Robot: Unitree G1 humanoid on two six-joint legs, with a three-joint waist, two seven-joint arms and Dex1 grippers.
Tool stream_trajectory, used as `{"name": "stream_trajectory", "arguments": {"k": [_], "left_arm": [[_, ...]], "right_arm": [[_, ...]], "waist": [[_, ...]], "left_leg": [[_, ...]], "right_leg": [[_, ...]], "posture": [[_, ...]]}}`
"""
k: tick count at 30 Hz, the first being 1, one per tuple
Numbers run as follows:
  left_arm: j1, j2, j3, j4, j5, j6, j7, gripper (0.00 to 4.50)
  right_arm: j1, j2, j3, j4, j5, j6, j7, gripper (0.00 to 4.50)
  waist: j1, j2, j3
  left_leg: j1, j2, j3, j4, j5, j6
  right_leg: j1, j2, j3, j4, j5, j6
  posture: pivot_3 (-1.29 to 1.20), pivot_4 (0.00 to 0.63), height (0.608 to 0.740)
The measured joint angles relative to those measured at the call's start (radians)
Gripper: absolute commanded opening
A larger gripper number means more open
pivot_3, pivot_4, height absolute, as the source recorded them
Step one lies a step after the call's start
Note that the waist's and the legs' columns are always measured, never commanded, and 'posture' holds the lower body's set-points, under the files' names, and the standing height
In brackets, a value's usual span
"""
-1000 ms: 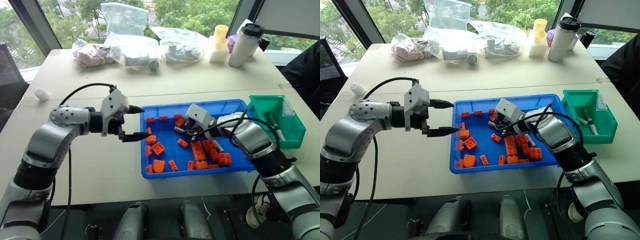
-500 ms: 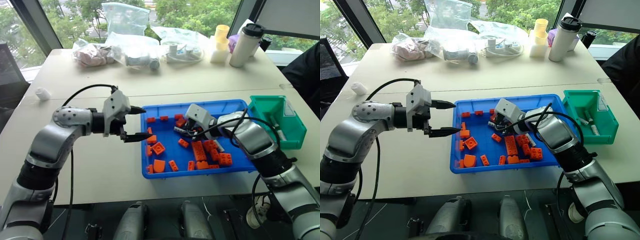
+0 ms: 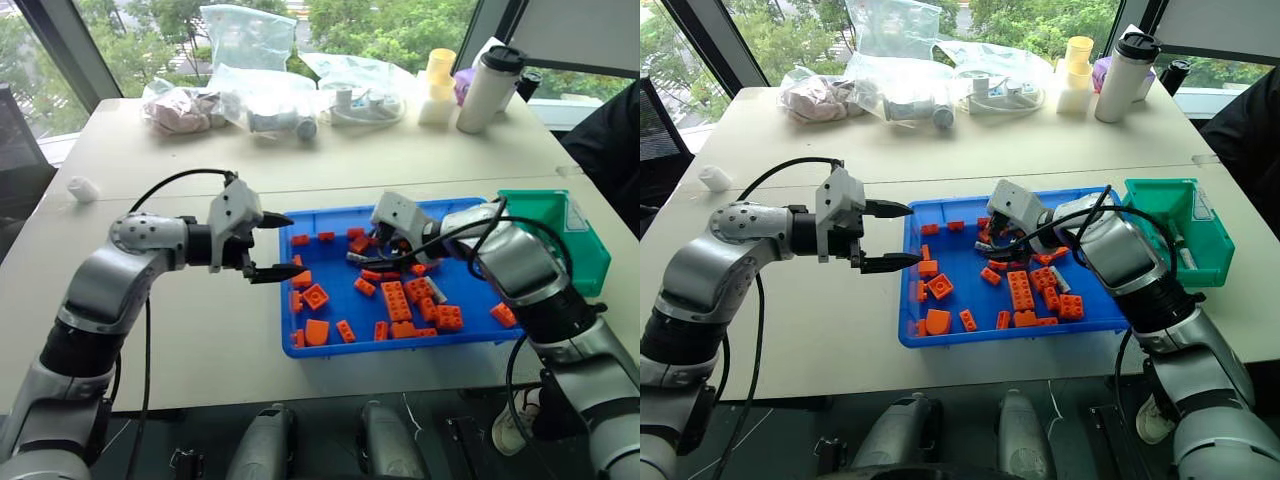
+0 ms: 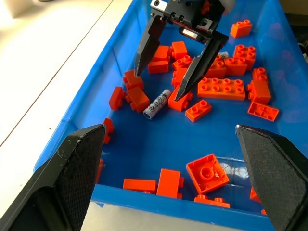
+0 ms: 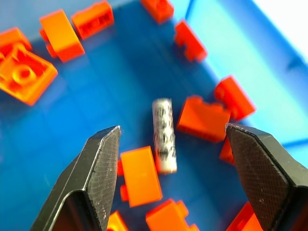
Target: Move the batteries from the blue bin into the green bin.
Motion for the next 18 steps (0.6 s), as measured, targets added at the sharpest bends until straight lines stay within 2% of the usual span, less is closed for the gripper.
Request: {"name": "stream_trajectory", "arguments": {"k": [11, 14, 18], "left_arm": [[0.01, -0.005, 0.0, -0.002, 0.013, 0.0, 0.012, 4.5], [0.01, -0.011, 0.0, -0.002, 0.013, 0.0, 0.018, 4.5], [0.01, -0.019, 0.0, -0.002, 0.014, 0.0, 0.021, 4.5]], "right_arm": [[-0.035, 0.035, 0.047, 0.049, -0.011, 0.076, 0.019, 3.54], [-0.038, 0.037, 0.074, 0.062, -0.021, 0.119, 0.01, 2.7], [-0.038, 0.037, 0.109, 0.063, -0.034, 0.146, 0.006, 2.7]], "waist": [[0.001, 0.0, 0.0], [0.001, 0.0, 0.0], [0.0, 0.0, 0.0]], "left_leg": [[0.0, 0.0, 0.0, 0.0, 0.0, 0.0], [0.0, 0.0, 0.0, 0.0, 0.0, 0.0], [0.0, 0.0, 0.0, 0.0, 0.0, 0.0]], "right_leg": [[0.0, 0.0, 0.0, 0.0, 0.0, 0.0], [-0.001, 0.0, 0.0, 0.0, 0.0, 0.0], [-0.001, 0.0, 0.0, 0.0, 0.0, 0.0]], "posture": [[0.0, 0.15, 0.74], [0.0, 0.15, 0.74], [0.0, 0.15, 0.74]]}}
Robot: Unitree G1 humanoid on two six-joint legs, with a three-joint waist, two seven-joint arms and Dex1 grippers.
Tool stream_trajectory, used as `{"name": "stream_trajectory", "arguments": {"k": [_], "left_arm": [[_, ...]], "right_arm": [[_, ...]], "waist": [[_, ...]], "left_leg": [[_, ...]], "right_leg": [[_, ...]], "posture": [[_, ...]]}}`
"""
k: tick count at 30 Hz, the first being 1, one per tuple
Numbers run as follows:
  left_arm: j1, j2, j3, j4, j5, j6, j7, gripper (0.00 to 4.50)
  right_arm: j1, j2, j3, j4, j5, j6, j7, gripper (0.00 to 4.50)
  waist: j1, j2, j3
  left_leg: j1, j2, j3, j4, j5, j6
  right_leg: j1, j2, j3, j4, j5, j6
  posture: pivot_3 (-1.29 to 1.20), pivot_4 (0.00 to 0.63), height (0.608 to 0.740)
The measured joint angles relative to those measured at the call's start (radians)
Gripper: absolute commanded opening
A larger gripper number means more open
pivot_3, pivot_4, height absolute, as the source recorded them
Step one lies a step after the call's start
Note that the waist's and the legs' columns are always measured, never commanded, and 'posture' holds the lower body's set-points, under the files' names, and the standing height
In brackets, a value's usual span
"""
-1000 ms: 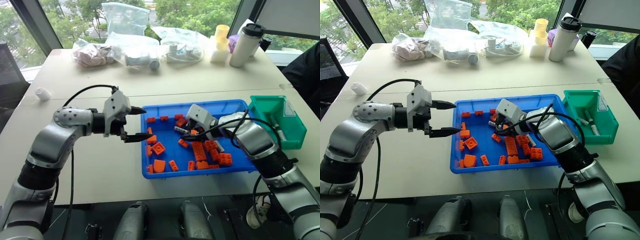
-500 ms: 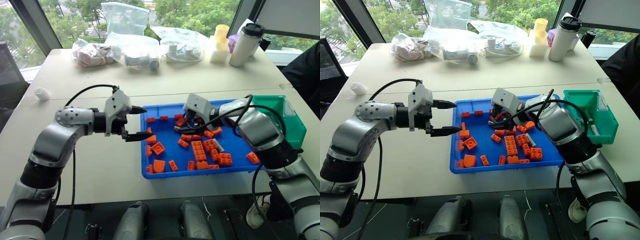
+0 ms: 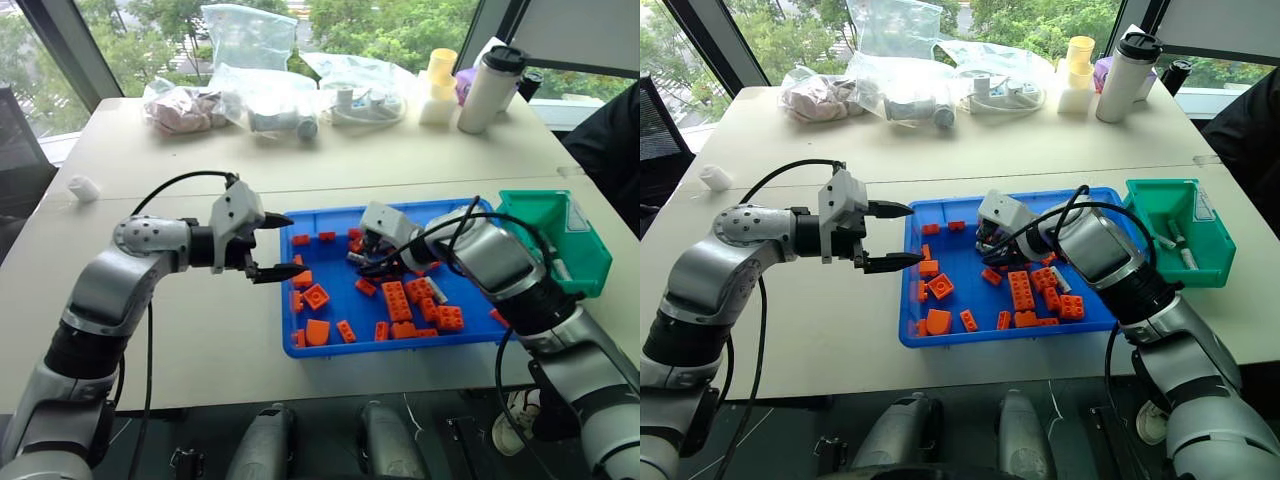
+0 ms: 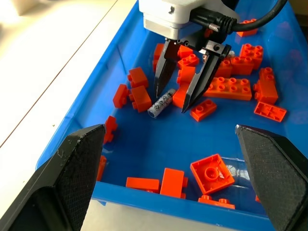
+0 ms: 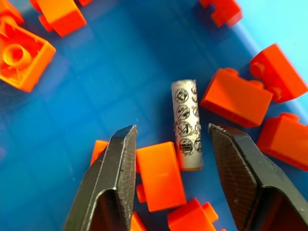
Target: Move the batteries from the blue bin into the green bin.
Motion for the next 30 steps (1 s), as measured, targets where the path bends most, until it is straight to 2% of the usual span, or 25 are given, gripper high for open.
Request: {"name": "stream_trajectory", "arguments": {"k": [6, 7, 29, 30], "left_arm": [[-0.003, -0.013, 0.0, 0.001, 0.002, -0.006, 0.0, 4.5], [-0.002, -0.013, 0.0, 0.002, 0.002, -0.007, 0.0, 4.5], [-0.001, -0.013, 0.0, 0.002, 0.007, -0.021, 0.015, 4.5], [-0.001, -0.013, 0.0, 0.002, 0.007, -0.021, 0.016, 4.5]], "right_arm": [[-0.022, 0.041, -0.007, 0.018, -0.008, -0.014, -0.024, 0.26], [-0.024, 0.046, -0.01, 0.023, -0.009, -0.02, -0.028, 0.06], [-0.024, 0.059, 0.01, 0.037, -0.049, -0.107, 0.016, 0.06], [-0.023, 0.063, 0.01, 0.042, -0.051, -0.116, 0.015, 0.57]], "waist": [[-0.001, -0.001, -0.001], [-0.001, -0.001, -0.001], [-0.001, -0.001, -0.001], [-0.001, -0.001, -0.001]], "left_leg": [[0.0, 0.0, 0.0, 0.0, 0.0, 0.0], [0.0, 0.0, 0.0, 0.0, 0.0, 0.0], [0.0, 0.0, 0.0, 0.0, 0.0, 0.0], [0.0, 0.0, 0.0, 0.0, 0.0, 0.0]], "right_leg": [[0.0, 0.0, 0.0, 0.001, 0.0, 0.0], [0.0, 0.0, 0.0, 0.001, 0.0, 0.0], [0.0, 0.0, 0.0, 0.001, 0.0, 0.0], [0.0, 0.0, 0.0, 0.001, 0.0, 0.0]], "posture": [[0.0, 0.15, 0.74], [0.0, 0.15, 0.74], [0.0, 0.15, 0.74], [0.0, 0.15, 0.74]]}}
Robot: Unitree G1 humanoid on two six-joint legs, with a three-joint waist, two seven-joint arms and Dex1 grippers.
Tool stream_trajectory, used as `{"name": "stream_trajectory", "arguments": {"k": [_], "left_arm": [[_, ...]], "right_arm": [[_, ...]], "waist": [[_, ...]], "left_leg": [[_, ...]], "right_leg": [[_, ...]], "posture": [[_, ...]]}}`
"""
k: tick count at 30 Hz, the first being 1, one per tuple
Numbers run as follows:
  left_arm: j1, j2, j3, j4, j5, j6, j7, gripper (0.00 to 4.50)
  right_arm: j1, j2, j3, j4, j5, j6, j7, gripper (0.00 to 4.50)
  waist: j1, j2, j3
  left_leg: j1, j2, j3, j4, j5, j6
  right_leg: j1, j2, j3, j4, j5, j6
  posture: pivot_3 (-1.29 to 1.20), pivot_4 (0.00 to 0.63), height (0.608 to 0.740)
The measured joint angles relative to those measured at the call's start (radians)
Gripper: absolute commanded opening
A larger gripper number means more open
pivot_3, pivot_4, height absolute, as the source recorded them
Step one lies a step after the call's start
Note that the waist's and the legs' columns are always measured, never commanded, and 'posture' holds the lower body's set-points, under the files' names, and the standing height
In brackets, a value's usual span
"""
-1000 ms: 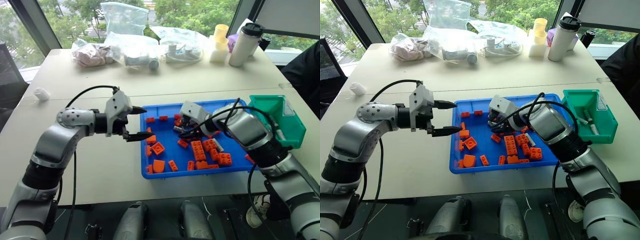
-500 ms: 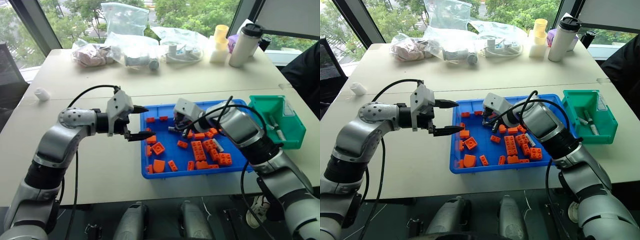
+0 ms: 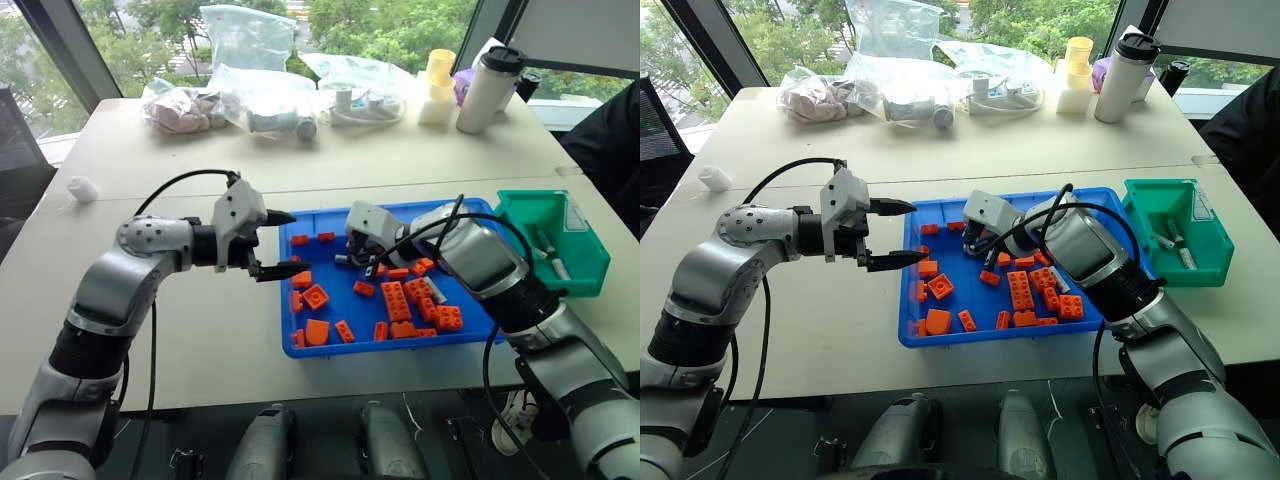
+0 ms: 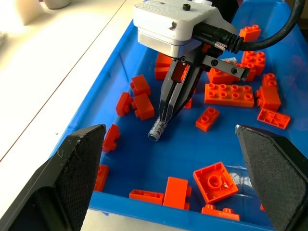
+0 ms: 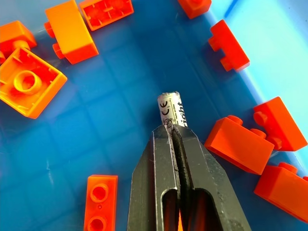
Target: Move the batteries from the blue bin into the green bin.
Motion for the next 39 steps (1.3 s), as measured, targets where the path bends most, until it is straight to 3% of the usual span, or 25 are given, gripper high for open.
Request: {"name": "stream_trajectory", "arguments": {"k": [2, 6, 25, 33, 36, 39], "left_arm": [[0.0, 0.0, 0.0, 0.0, 0.001, 0.0, 0.002, 4.5], [0.001, 0.001, 0.0, 0.0, 0.003, 0.0, 0.004, 4.5], [0.004, 0.005, 0.001, 0.0, 0.003, 0.0, 0.004, 4.5], [0.004, 0.005, 0.001, 0.0, 0.003, 0.0, 0.004, 4.5], [0.004, 0.005, 0.001, 0.0, 0.003, 0.0, 0.004, 4.5], [0.004, 0.005, 0.001, 0.0, 0.003, 0.001, 0.004, 4.5]], "right_arm": [[0.012, 0.008, 0.002, 0.014, -0.01, -0.018, -0.006, 1.25], [0.019, 0.026, 0.003, 0.037, -0.016, -0.019, -0.021, 3.42], [-0.038, 0.061, -0.094, 0.052, 0.012, 0.014, -0.066, 3.42], [-0.037, 0.08, -0.08, 0.164, -0.015, -0.036, -0.099, 3.42], [-0.037, 0.106, -0.058, 0.23, -0.045, -0.088, -0.109, 2.6], [-0.041, 0.114, -0.049, 0.245, -0.056, -0.12, -0.096, 1.02]], "waist": [[0.0, 0.0, 0.0], [0.0, 0.0, 0.0], [0.0, 0.0, 0.0], [-0.001, 0.0, 0.0], [-0.002, 0.0, 0.0], [-0.002, 0.0, 0.0]], "left_leg": [[0.0, 0.0, 0.0, 0.0, 0.0, 0.0], [0.0, 0.0, 0.0, 0.0, 0.0, 0.0], [0.0, 0.0, 0.0, 0.0, 0.0, 0.0], [0.0, 0.0, 0.0, 0.0, 0.0, 0.0], [0.0, 0.0, 0.0, 0.0, 0.002, -0.004], [0.0, 0.0, 0.0, 0.0, 0.003, -0.004]], "right_leg": [[0.0, 0.0, 0.0, 0.0, 0.0, 0.0], [0.0, 0.0, 0.0, 0.0, 0.0, 0.0], [-0.001, 0.0, 0.0, 0.0, 0.0, 0.0], [-0.001, 0.0, 0.0, 0.0, 0.0, 0.0], [-0.001, 0.0, 0.0, 0.0, 0.0, 0.0], [-0.001, 0.0, 0.0, 0.0, 0.0, 0.0]], "posture": [[0.0, 0.15, 0.74], [0.0, 0.15, 0.74], [0.0, 0.15, 0.74], [0.0, 0.15, 0.74], [0.0, 0.15, 0.74], [0.0, 0.15, 0.74]]}}
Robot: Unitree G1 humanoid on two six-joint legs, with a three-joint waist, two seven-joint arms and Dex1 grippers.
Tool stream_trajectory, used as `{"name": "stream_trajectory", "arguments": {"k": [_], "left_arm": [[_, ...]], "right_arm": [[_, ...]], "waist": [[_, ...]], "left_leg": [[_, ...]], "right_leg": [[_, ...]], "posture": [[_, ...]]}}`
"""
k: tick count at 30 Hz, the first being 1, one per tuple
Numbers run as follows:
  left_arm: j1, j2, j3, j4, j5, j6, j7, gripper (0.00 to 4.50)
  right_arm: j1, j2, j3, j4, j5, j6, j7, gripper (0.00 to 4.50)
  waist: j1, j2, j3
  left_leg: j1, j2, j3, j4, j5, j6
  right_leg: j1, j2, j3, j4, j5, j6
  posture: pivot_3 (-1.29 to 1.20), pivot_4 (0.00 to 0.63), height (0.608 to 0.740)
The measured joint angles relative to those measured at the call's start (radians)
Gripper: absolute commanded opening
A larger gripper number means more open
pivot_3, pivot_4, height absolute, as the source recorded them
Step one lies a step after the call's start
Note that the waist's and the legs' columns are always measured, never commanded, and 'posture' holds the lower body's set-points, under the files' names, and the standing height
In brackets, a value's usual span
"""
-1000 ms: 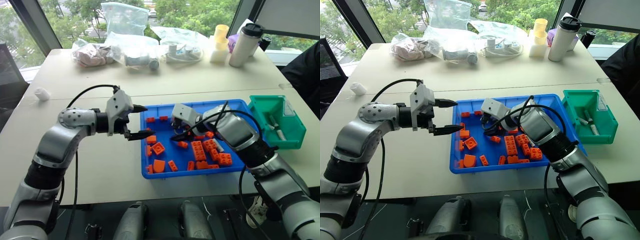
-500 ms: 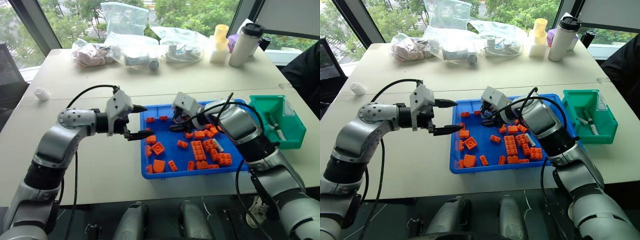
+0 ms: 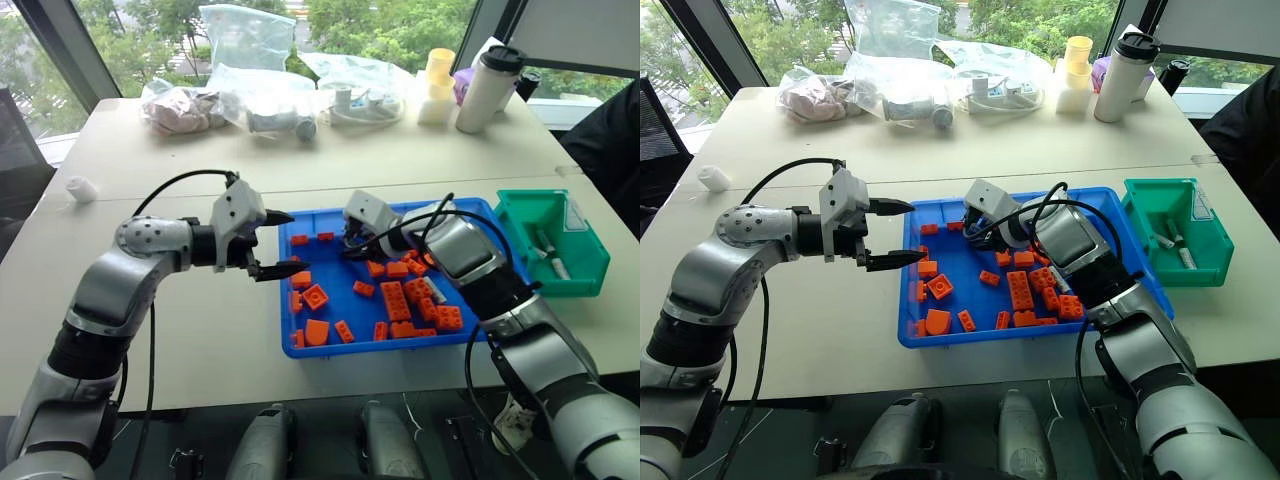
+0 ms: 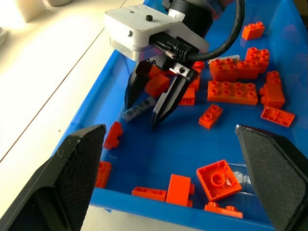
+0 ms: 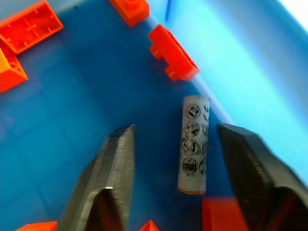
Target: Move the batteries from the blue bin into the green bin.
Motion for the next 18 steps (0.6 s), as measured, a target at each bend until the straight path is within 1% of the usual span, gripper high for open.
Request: {"name": "stream_trajectory", "arguments": {"k": [2, 10, 12, 13, 14, 16, 18], "left_arm": [[0.0, 0.003, 0.001, 0.0, 0.0, 0.001, 0.0, 4.5], [0.01, 0.011, 0.001, -0.003, -0.005, 0.002, -0.004, 4.5], [0.013, 0.016, 0.0, -0.002, -0.009, 0.002, -0.021, 4.5], [0.01, 0.011, 0.0, 0.002, -0.009, 0.001, -0.022, 4.5], [0.001, -0.013, 0.001, 0.01, -0.01, -0.001, -0.019, 4.5], [-0.031, -0.09, 0.002, 0.031, -0.019, -0.009, 0.001, 4.5], [-0.077, -0.155, 0.005, 0.06, -0.04, -0.022, 0.018, 4.5]], "right_arm": [[0.0, 0.005, 0.004, 0.0, -0.009, -0.009, 0.008, 0.03], [0.0, 0.006, 0.002, -0.006, -0.022, -0.015, 0.022, 0.02], [0.002, -0.023, -0.014, -0.049, -0.01, 0.025, 0.031, 0.02], [0.004, -0.041, -0.054, -0.078, 0.005, 0.059, 0.029, 0.02], [0.005, -0.069, -0.125, -0.123, 0.034, 0.112, 0.024, 0.02], [0.0, -0.116, -0.293, -0.215, 0.088, 0.216, -0.006, 0.02], [-0.009, -0.16, -0.437, -0.297, 0.131, 0.291, -0.038, 0.02]], "waist": [[0.0, 0.0, 0.0], [0.0, 0.0, 0.0], [0.004, 0.0, 0.0], [0.007, 0.0, 0.0], [0.013, 0.001, 0.001], [0.025, 0.0, 0.001], [0.028, 0.0, 0.0]], "left_leg": [[0.0, 0.0, 0.0, 0.0, 0.0, 0.0], [0.0, 0.0, 0.0, 0.0, 0.0, 0.0], [-0.001, 0.0, 0.0, 0.0, 0.0, 0.0], [-0.001, 0.0, 0.0, 0.0, 0.0, 0.0], [-0.002, -0.001, 0.0, 0.0, 0.0, 0.001], [-0.002, -0.001, 0.0, 0.001, -0.001, 0.001], [-0.002, -0.001, 0.0, 0.001, -0.001, 0.002]], "right_leg": [[0.0, 0.0, 0.0, 0.0, 0.0, 0.0], [0.0, 0.0, 0.0, 0.0, 0.0, 0.0], [0.0, 0.0, 0.0, 0.0, 0.0, 0.0], [-0.001, -0.001, 0.0, 0.0, 0.0, 0.0], [-0.001, -0.001, 0.0, 0.0, 0.0, 0.0], [0.0, -0.002, 0.0, -0.001, 0.0, 0.0], [0.0, -0.001, 0.0, -0.001, 0.0, 0.0]], "posture": [[0.0, 0.15, 0.74], [0.0, 0.15, 0.74], [0.0, 0.15, 0.74], [0.0, 0.15, 0.74], [0.0, 0.15, 0.74], [0.0, 0.15, 0.74], [0.0, 0.15, 0.74]]}}
